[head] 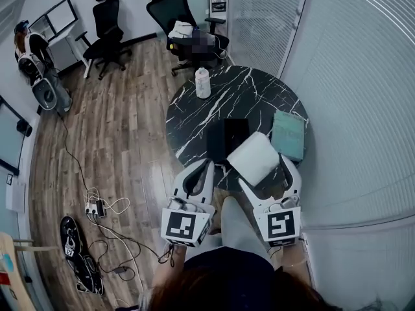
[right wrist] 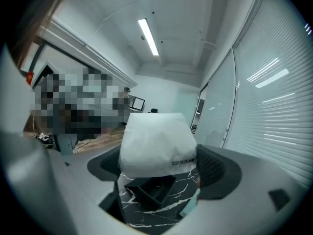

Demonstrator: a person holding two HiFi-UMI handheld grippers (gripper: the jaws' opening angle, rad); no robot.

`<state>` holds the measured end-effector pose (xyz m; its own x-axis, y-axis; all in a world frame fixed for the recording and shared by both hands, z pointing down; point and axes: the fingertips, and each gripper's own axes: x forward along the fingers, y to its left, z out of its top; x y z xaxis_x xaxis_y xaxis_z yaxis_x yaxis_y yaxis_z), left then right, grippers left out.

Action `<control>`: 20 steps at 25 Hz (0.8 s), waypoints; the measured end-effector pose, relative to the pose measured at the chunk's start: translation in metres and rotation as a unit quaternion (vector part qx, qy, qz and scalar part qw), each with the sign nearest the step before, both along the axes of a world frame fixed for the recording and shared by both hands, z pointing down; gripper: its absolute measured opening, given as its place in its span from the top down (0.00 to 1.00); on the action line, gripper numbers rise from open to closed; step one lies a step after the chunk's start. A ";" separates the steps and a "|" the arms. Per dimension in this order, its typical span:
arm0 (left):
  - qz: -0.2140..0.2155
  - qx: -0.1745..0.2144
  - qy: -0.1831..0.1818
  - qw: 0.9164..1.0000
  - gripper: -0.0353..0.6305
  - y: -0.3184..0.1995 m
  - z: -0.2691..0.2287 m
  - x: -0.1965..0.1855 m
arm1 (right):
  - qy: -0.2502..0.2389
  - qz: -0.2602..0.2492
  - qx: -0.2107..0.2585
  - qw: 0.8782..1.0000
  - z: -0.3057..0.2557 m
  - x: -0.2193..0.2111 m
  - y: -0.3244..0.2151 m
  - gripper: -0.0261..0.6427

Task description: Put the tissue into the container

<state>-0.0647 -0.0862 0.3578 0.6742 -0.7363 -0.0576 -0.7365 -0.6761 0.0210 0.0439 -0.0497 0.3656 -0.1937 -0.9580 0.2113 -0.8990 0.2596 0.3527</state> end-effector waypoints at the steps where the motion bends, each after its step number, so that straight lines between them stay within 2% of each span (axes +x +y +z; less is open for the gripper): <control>1: 0.000 0.001 -0.003 1.000 0.91 -0.004 0.000 0.002 | 0.000 -0.001 -0.002 1.000 0.001 0.002 -0.004 0.31; 20: -0.017 -0.011 -0.018 1.000 0.91 -0.093 0.006 0.046 | 0.019 -0.052 -0.047 0.997 0.031 0.036 -0.090 0.31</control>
<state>-0.0188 -0.1792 0.3643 0.6504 -0.7594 -0.0181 -0.7594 -0.6506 0.0088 0.0801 -0.1397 0.3963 -0.2819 -0.9087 0.3080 -0.8513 0.3849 0.3565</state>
